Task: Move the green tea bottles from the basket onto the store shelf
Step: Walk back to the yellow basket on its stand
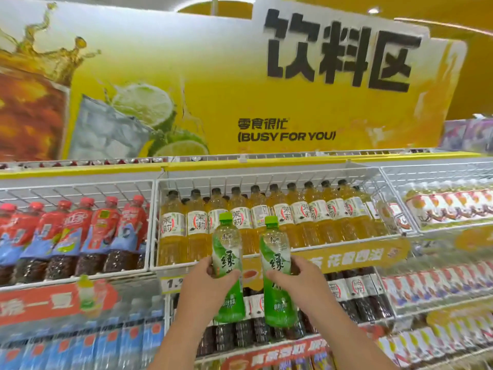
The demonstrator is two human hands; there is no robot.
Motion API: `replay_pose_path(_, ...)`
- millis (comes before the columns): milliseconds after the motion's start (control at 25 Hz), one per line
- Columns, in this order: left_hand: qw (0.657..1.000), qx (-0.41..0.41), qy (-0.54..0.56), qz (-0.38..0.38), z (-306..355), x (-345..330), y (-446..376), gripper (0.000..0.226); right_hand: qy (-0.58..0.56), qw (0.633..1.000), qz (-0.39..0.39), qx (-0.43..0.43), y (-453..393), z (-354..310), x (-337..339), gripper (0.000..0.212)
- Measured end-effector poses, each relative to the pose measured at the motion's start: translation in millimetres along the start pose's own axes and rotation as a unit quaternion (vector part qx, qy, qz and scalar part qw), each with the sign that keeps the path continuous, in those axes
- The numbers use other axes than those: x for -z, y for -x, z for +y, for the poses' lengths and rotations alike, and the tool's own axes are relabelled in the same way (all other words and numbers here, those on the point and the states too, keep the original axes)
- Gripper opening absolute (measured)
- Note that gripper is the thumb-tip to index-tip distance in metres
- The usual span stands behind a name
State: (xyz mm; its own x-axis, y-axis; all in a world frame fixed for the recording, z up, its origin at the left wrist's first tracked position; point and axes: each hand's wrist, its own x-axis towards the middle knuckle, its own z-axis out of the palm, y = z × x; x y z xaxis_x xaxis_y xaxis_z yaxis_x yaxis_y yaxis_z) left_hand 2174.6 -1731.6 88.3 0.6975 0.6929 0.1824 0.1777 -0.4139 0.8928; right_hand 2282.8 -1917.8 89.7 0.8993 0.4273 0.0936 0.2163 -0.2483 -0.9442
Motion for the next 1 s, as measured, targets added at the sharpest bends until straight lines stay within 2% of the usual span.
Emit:
replay_pose_path(160,1.0,-0.017,0.012,-0.004,20,17,-28,0.027,-0.01,0.999,0.033,0.024,-13,-38,-9,0.034)
replay_pose_path(280,1.0,-0.026,-0.011,0.007,24,25,-44,0.041,-0.012,0.998,0.046,0.045,-26,-53,-12,0.034)
replay_pose_path(360,1.0,-0.02,-0.021,0.008,20,29,-47,0.048,-0.011,0.998,0.047,0.05,-32,-60,-13,0.04)
replay_pose_path(480,0.999,-0.019,-0.035,0.017,17,34,-39,0.048,-0.028,0.997,0.035,0.062,-35,-59,-8,0.05)
replay_pose_path(600,0.998,-0.002,-0.036,0.046,23,32,-17,0.045,-0.025,0.998,-0.008,0.058,-28,-47,0,0.057)
replay_pose_path(720,0.997,0.027,-0.019,0.07,31,28,9,0.051,-0.036,0.997,-0.048,0.055,-18,-35,10,0.044)
replay_pose_path(1000,0.984,0.081,0.0,0.16,31,33,95,0.026,-0.042,0.979,-0.188,0.07,15,-26,2,0.037)
